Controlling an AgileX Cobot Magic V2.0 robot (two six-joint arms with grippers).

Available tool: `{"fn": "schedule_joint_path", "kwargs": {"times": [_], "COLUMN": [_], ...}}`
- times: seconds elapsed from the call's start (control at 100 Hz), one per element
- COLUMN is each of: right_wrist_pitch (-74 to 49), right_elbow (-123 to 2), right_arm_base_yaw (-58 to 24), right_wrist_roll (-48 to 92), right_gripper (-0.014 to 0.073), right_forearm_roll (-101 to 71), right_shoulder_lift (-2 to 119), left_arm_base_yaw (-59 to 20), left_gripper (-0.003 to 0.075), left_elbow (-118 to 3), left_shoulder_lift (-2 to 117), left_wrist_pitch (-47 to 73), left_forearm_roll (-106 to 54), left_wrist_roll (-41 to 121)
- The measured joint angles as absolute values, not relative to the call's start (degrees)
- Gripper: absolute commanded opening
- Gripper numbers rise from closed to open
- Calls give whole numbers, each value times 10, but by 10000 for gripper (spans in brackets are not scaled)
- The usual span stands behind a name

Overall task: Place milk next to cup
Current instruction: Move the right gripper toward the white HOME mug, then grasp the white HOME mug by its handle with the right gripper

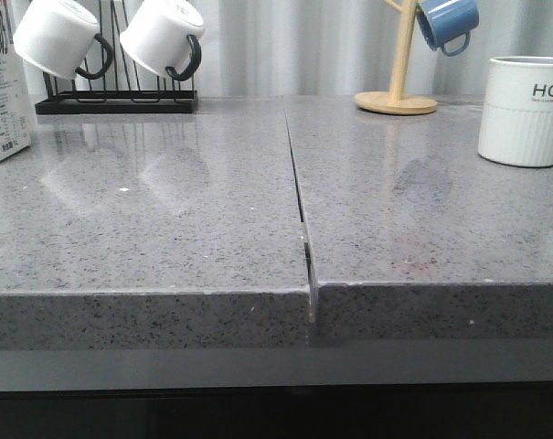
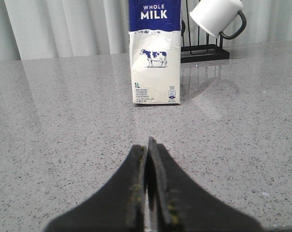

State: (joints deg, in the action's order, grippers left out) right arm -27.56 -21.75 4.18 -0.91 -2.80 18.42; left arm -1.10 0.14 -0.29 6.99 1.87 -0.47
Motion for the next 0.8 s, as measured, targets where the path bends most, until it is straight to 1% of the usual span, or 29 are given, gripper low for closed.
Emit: {"fn": "schedule_joint_path", "kwargs": {"times": [0.03, 0.06, 0.08, 0.13, 0.18, 0.2, 0.24, 0.34, 0.41, 0.65, 0.8], "right_wrist_pitch": [-268, -261, -254, -235, -209, -201, -177, -107, -46, 183, 252], "right_elbow": [-218, -218, -218, -218, -218, -218, -218, -218, -218, -225, -253], "right_arm_base_yaw": [42, 42, 42, 42, 42, 42, 42, 42, 42, 44, 60], "right_wrist_roll": [-9, -9, -9, -9, -9, -9, -9, -9, -9, -9, -9], "right_gripper": [23, 102, 139, 287, 381, 399, 399, 347, 326, 328, 328], "right_forearm_roll": [-28, -28, -28, -28, -28, -28, -28, -28, -28, -28, -28], "right_shoulder_lift": [199, 217, 229, 259, 289, 302, 325, 391, 433, 601, 703], "left_arm_base_yaw": [-11, -11, -11, -11, -11, -11, -11, -11, -11, -11, -11], "left_gripper": [-21, -21, -21, -21, -21, -21, -21, -21, -21, -21, -21], "left_elbow": [1, 1, 1, 1, 1, 1, 1, 1, 1, 1, 1], "left_shoulder_lift": [-3, -3, -3, -3, -3, -3, -3, -3, -3, -3, -3], "left_wrist_pitch": [70, 70, 70, 70, 70, 70, 70, 70, 70, 70, 70], "left_forearm_roll": [19, 19, 19, 19, 19, 19, 19, 19, 19, 19, 19], "left_wrist_roll": [-5, -5, -5, -5, -5, -5, -5, -5, -5, -5, -5]}}
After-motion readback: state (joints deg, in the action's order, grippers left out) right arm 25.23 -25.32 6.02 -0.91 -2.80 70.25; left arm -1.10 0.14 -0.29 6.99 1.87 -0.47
